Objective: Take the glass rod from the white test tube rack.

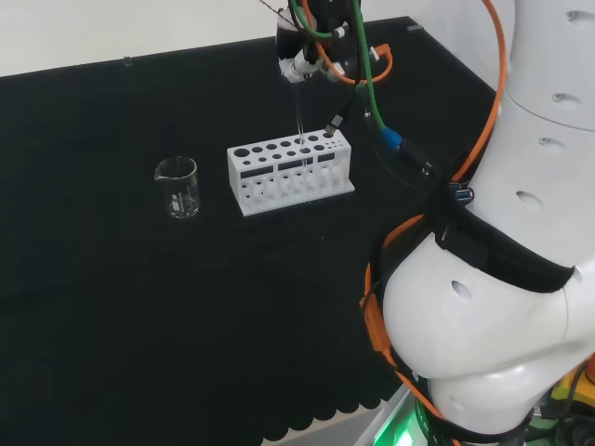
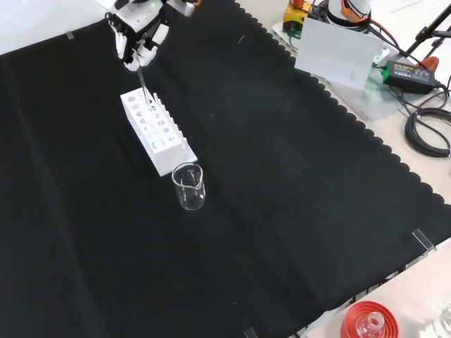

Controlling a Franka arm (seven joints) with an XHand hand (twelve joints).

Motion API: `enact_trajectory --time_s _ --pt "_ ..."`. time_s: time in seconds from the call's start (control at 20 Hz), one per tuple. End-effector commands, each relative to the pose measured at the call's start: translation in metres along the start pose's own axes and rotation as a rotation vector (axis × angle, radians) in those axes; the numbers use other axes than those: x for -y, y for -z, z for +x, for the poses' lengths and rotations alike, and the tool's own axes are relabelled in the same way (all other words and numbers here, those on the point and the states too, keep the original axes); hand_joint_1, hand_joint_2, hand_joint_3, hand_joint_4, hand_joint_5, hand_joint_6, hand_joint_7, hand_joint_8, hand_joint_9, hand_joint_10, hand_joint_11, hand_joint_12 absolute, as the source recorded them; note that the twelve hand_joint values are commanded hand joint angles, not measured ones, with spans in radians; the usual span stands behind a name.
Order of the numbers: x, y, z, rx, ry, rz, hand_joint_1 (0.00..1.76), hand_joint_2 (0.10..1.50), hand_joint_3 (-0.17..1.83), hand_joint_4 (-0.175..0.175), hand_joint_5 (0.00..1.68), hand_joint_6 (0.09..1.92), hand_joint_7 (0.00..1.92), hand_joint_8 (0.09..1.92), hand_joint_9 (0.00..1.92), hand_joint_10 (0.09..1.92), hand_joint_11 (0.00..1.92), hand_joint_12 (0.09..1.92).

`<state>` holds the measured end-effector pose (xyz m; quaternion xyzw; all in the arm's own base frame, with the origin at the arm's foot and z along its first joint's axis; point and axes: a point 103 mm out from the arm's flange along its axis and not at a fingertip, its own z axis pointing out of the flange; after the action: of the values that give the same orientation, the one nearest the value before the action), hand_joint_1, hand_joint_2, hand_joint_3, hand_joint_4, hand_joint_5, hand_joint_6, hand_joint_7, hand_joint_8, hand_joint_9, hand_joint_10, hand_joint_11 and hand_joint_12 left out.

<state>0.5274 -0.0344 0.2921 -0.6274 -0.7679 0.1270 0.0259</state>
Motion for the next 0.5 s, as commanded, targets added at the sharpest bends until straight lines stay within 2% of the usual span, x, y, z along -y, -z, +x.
enact_trajectory --time_s 0.05,0.5 --pt "0.018 0.020 -0.003 0.029 0.005 -0.036 1.21 1.12 -0.17 -0.175 1.16 0.75 1.55 0.86 1.79 0.54 1.63 0.76" --pt "0.047 0.045 -0.011 0.055 -0.014 -0.023 1.22 1.09 -0.17 -0.175 1.21 0.65 1.57 0.84 1.82 0.50 1.64 0.75"
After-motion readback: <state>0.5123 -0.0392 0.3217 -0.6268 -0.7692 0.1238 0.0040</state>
